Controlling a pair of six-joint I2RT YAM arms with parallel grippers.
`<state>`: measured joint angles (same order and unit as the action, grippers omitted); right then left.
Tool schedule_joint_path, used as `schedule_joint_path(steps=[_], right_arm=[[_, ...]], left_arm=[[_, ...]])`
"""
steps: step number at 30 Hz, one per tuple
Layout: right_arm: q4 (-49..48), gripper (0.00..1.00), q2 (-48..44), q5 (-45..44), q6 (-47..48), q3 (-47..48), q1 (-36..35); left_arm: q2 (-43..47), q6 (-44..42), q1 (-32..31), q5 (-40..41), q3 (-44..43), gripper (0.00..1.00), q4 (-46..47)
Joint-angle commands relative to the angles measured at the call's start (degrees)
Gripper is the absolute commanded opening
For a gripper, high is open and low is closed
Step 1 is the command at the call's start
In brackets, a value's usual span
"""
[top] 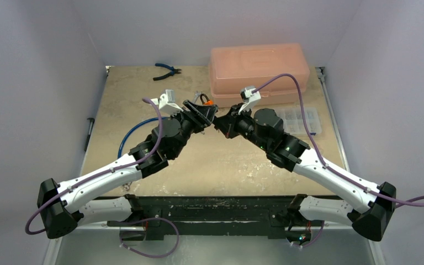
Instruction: Unlock with the key
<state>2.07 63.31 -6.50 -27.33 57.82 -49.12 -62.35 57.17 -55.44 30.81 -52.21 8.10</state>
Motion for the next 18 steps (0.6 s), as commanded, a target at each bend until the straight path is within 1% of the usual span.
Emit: schedule_joint_path(steps=[1, 6, 9, 12, 15, 18], right_arm=[[-11.4, 0.0, -0.4, -10.4, 1.1, 0.7, 2.4], [-11.8, 0.0, -1.1, -10.6, 0.3, 0.4, 2.3], [-12.9, 0.0, -1.7, -8.0, -0.2, -0.4, 2.4], [-16.8, 0.0, -3.6, -4.3, -0.4, -3.3, 2.4], [-18.7, 0.0, -5.3, -4.4, -0.7, -6.0, 2.4], [-19.2, 0.0, -6.1, -3.2, 0.1, -6.5, 2.3]], left_arm=[[1.1, -2.7, -4.1, -9.0, -1.8, 0.0, 0.3], [2.2, -4.4, -4.1, -10.5, -0.7, 0.0, 2.3], [3.0, -6.2, -4.1, -13.0, 0.9, 0.0, 5.1], [3.9, -6.9, -4.1, -14.5, 2.4, 0.0, 6.8], [4.4, -7.2, -4.1, -15.2, 3.0, 0.0, 7.3], [4.4, -8.2, -4.1, -16.8, 3.1, 0.0, 8.3]])
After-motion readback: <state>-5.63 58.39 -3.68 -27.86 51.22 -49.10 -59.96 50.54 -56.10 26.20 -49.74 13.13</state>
